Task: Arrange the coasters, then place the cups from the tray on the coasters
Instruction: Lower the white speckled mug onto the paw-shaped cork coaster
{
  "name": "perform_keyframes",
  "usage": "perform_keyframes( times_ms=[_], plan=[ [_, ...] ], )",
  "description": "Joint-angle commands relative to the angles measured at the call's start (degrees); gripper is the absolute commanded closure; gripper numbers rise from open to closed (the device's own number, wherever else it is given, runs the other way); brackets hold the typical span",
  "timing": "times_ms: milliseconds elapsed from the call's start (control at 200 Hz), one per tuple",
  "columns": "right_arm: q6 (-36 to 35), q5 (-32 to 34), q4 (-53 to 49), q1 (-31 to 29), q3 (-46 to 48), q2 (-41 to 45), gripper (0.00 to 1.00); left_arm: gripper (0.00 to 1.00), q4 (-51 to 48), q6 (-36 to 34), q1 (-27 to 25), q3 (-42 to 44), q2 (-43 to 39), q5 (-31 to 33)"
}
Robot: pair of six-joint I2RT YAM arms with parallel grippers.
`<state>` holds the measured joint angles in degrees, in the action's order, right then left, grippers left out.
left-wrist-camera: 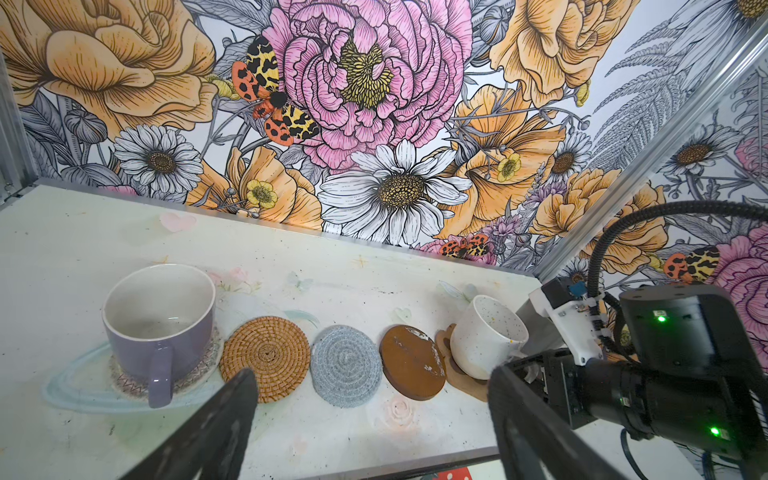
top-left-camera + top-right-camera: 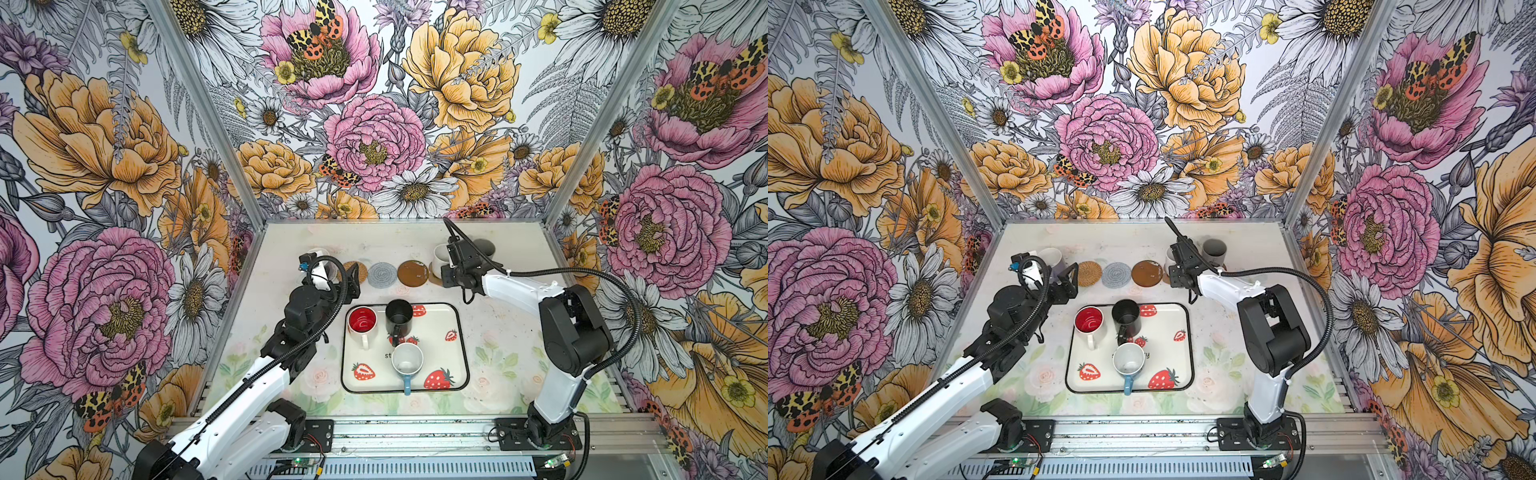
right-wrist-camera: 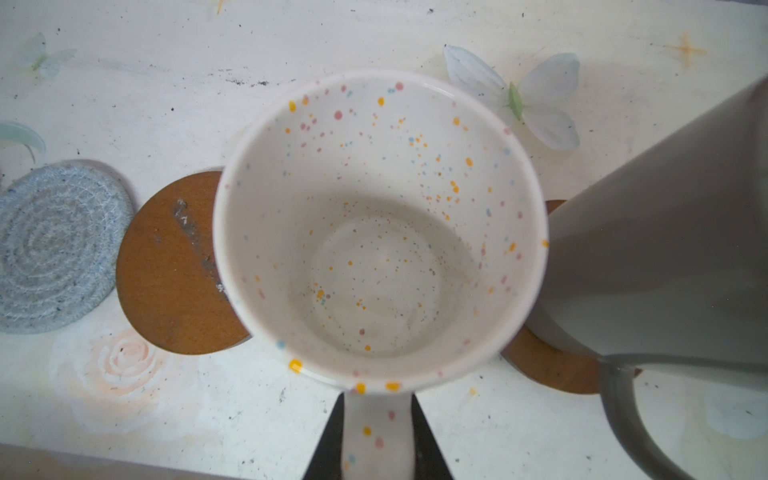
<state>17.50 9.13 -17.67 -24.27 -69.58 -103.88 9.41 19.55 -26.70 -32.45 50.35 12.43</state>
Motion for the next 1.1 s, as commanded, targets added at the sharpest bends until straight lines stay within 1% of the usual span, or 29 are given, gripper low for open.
perform_keyframes(
  times_ms=[0,470,1096],
  plan=[
    [0.70,0.24,5.98,0.45,-1.92,0.08,1.00,0.12,1.40,0.10,0.58,0.47,0.17,0.67],
    [1.05,-0.60,7.13,0.45,0.88,0.33,1.00,0.12,1.23,0.12,0.66,0.61,-0.33,0.42],
    [1.84,0.52,8.09,0.45,3.99,2.36,1.00,0.12,0.87,0.31,0.67,1.07,-1.89,0.45]
  ],
)
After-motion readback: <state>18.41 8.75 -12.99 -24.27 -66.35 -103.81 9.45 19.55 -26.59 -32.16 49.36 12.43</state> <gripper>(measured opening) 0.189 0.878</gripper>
